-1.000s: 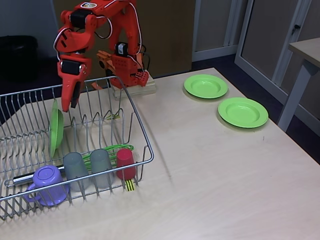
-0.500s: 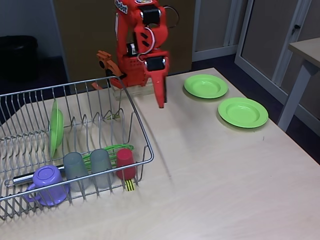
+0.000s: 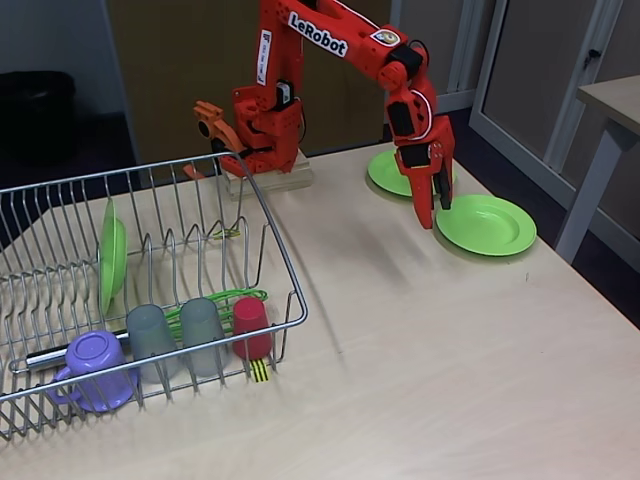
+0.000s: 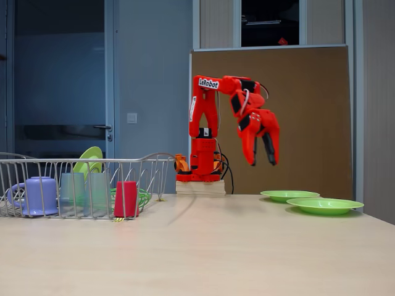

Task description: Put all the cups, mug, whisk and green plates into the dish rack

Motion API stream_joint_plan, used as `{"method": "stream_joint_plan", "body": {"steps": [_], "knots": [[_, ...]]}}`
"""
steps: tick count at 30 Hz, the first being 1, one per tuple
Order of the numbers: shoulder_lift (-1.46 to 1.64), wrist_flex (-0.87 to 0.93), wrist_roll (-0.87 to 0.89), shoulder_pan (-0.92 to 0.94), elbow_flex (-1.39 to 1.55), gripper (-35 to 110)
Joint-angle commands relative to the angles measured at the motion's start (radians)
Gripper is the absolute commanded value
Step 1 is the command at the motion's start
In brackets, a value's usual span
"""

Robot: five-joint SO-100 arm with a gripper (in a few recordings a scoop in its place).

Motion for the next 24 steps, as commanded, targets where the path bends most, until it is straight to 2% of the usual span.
{"method": "stream_joint_plan", "body": {"steps": [1,10,17,24], "knots": [[-0.083,-0.095,-0.028,-0.049,-0.046,34],[-0.236,-0.215,0.040,-0.130,-0.126,36],[-0.348,-0.225,0.137,-0.190,-0.192,36],[-0.440,-0.367,0.143,-0.198,-0.120,36]]}}
